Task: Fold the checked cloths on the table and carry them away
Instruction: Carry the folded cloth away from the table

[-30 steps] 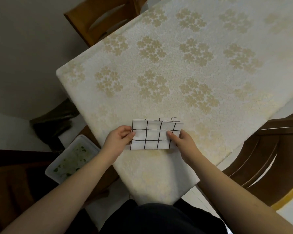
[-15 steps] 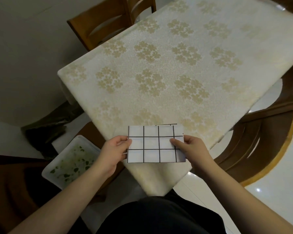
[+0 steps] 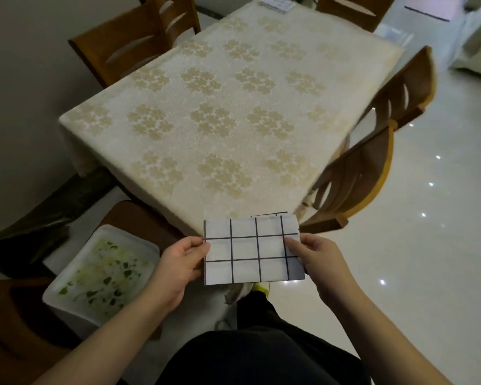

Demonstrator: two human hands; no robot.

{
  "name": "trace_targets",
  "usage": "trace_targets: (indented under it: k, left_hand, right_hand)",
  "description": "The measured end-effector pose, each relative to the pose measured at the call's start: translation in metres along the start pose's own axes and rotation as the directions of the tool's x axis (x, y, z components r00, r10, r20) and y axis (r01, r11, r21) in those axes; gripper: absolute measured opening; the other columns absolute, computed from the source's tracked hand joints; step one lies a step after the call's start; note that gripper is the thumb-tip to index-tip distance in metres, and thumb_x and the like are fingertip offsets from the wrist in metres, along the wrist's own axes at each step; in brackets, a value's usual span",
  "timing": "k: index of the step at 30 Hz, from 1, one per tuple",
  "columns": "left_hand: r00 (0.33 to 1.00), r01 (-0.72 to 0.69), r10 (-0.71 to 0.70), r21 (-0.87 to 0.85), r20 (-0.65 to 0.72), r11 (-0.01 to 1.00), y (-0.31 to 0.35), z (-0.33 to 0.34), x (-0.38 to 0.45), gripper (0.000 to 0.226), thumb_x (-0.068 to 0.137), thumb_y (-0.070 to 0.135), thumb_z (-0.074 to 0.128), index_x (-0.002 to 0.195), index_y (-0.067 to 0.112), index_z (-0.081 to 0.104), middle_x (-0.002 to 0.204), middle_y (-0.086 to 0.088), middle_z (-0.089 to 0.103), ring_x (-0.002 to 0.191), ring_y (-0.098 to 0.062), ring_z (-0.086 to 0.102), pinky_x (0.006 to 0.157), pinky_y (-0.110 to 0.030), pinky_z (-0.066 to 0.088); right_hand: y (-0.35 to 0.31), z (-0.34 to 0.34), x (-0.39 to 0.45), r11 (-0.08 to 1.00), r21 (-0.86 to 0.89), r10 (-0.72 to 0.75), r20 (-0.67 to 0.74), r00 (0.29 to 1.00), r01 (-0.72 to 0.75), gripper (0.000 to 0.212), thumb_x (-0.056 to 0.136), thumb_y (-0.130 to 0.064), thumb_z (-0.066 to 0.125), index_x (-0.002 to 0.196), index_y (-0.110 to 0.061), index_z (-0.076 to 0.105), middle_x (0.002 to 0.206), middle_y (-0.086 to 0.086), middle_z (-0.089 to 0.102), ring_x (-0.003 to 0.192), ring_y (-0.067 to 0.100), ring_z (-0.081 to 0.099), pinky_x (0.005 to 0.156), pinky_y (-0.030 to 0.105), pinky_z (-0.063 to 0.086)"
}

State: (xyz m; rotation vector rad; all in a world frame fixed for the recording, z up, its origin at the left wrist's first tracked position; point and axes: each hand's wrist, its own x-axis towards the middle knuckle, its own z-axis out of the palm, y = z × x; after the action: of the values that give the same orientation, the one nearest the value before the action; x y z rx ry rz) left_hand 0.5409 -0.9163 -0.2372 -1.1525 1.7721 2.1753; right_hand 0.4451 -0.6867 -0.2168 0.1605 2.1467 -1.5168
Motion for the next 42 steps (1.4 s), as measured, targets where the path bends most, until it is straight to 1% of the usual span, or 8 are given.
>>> trace_targets:
  k: [4,9,14,19,28,33,38,42]
  left_hand:
    - [0.995,-0.033,0.025,0.074,0.098,0.997,0.002,0.02,-0.011,0.016,0.096,0.011,0.057,0.108,0.008,0.066,0.102,-0.013,0.074,0.095,-0.026,0.071,0.083,-0.042,0.057]
    - [0.978,-0.082,0.056,0.122,0.201,0.989,0.011,0.06,-0.023,0.015,0.095,0.01,0.059,0.107,0.007,0.067,0.096,-0.01,0.076,0.091,-0.023,0.072,0.079,-0.036,0.059]
    - [0.955,-0.081,0.021,0.19,0.296,0.978,0.014,0.116,-0.03,0.011,0.094,0.012,0.059,0.102,0.007,0.066,0.086,-0.006,0.076,0.082,-0.021,0.071,0.07,-0.038,0.057]
    - [0.916,-0.125,-0.002,0.291,0.4,0.948,0.013,0.189,-0.044,0.008,0.094,0.013,0.06,0.098,0.01,0.067,0.084,-0.008,0.073,0.074,-0.019,0.068,0.058,-0.033,0.055]
    - [0.899,-0.186,0.021,0.338,0.437,0.923,-0.002,0.325,-0.077,0.011,0.095,0.015,0.058,0.1,0.01,0.066,0.087,-0.011,0.066,0.075,-0.024,0.061,0.059,-0.033,0.05]
    - [0.88,-0.231,0.047,0.34,0.472,0.912,0.0,0.369,-0.086,0.01,0.096,0.014,0.057,0.098,0.008,0.065,0.084,-0.012,0.069,0.068,-0.021,0.064,0.045,-0.025,0.05]
    - [0.879,-0.245,0.067,0.325,0.473,0.913,0.009,0.4,-0.07,0.009,0.094,0.017,0.061,0.1,0.013,0.065,0.093,-0.018,0.069,0.079,-0.029,0.061,0.045,-0.023,0.045]
    - [0.864,-0.276,0.095,0.306,0.495,0.911,0.023,0.426,-0.04,0.013,0.092,0.018,0.064,0.105,0.015,0.067,0.101,-0.022,0.069,0.084,-0.026,0.065,0.059,-0.029,0.052]
  right_hand:
    - [0.018,-0.024,-0.028,0.998,0.061,0.012,-0.093,0.996,-0.006,0.017,0.091,-0.026,0.065,0.084,-0.015,0.076,0.083,0.004,0.075,0.089,0.03,0.069,0.079,0.049,0.056]
    - [0.033,-0.059,-0.055,0.982,0.187,0.047,-0.209,0.977,-0.007,0.017,0.09,-0.023,0.065,0.084,-0.013,0.076,0.085,0.005,0.075,0.089,0.029,0.07,0.082,0.047,0.056]
    - [0.053,-0.107,-0.078,0.939,0.343,0.117,-0.299,0.947,-0.007,0.014,0.089,-0.021,0.067,0.08,-0.011,0.073,0.085,0.009,0.074,0.082,0.026,0.068,0.076,0.042,0.056]
    - [0.078,-0.17,-0.1,0.891,0.453,0.149,-0.369,0.918,0.037,0.01,0.091,-0.018,0.064,0.093,-0.014,0.073,0.087,0.002,0.075,0.08,0.018,0.069,0.063,0.031,0.051]
    - [0.113,-0.279,-0.121,0.84,0.531,0.177,-0.454,0.873,0.106,0.01,0.092,-0.016,0.064,0.1,-0.015,0.071,0.09,0.0,0.077,0.083,0.015,0.072,0.064,0.028,0.053]
    - [0.123,-0.321,-0.118,0.843,0.525,0.183,-0.488,0.854,0.12,0.012,0.091,-0.017,0.066,0.101,-0.013,0.07,0.091,0.002,0.076,0.085,0.019,0.072,0.067,0.029,0.054]
    - [0.119,-0.351,-0.098,0.849,0.509,0.164,-0.503,0.849,0.138,0.012,0.092,-0.015,0.064,0.103,-0.014,0.071,0.093,0.003,0.077,0.088,0.02,0.073,0.078,0.036,0.059]
    - [0.11,-0.37,-0.063,0.842,0.526,0.194,-0.499,0.845,0.117,0.01,0.092,-0.011,0.063,0.099,-0.013,0.071,0.09,0.004,0.077,0.085,0.022,0.073,0.078,0.039,0.058]
